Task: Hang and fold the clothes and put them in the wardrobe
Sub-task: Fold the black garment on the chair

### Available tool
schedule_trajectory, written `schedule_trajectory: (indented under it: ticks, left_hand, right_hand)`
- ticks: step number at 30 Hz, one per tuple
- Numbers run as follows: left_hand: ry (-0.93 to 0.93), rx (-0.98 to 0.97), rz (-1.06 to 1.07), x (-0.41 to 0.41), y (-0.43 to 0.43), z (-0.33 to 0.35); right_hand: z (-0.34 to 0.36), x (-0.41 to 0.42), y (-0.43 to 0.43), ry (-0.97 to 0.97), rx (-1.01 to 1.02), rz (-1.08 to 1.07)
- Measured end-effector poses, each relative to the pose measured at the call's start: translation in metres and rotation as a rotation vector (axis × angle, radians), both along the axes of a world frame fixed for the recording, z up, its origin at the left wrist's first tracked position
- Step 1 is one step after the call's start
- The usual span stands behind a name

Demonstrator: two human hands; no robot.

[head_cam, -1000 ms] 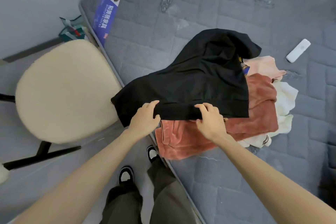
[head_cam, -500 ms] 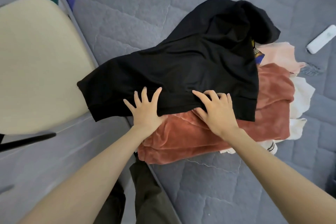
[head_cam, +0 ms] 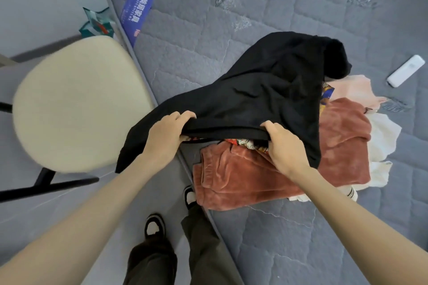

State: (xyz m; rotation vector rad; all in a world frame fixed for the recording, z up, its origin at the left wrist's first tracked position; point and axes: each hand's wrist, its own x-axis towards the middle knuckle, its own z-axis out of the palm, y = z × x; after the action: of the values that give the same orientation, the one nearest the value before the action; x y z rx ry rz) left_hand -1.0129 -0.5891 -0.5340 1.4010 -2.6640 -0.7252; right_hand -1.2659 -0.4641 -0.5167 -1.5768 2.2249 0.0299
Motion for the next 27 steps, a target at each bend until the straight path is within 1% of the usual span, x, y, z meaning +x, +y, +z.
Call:
schedule_trajectory:
  ticks: [2,3,5,7,9,11,13,16,19,23,27]
  left_hand:
    - [-0.030,0.044,-0.044,0.028,0.001,0.020]
    - [-0.069,0.057,-0.077,0.041,0.003,0.028]
    - [-0.195,0.041,-0.138,0.064,0.010,0.041]
    - [-0.277,0.035,-0.107,0.088,0.014,0.054]
    - [-0.279,0.074,0.016,0.110,0.010,0.070]
    - [-0.306,0.066,0.115,0.127,-0.001,0.089]
    - [-0.308,0.000,0.186,0.142,-0.016,0.110]
    - [-0.197,-0.108,0.328,0.158,-0.052,0.147]
    - [-0.135,-0.178,0.488,0.174,-0.111,0.188]
    - [0.009,-0.281,0.589,0.195,-0.197,0.248]
    - [0.076,-0.442,0.664,0.212,-0.274,0.321]
  right_hand:
    - [0.020,0.013,0.005,-0.046,0.015,0.118]
    - [0.030,0.020,0.007,-0.081,0.054,0.162]
    - [0.052,0.031,0.008,-0.126,0.195,0.243]
    - [0.070,0.043,0.001,-0.145,0.314,0.341]
    - [0.085,0.055,-0.013,-0.077,0.311,0.426]
    - [0.102,0.066,-0.038,0.020,0.211,0.443]
    - [0.124,0.076,-0.073,0.108,0.098,0.440]
    - [0.161,0.096,-0.134,0.209,-0.085,0.457]
    - [0.202,0.121,-0.201,0.279,-0.234,0.468]
    - [0.266,0.149,-0.287,0.302,-0.509,0.385]
    - [0.330,0.173,-0.357,0.255,-0.718,0.281]
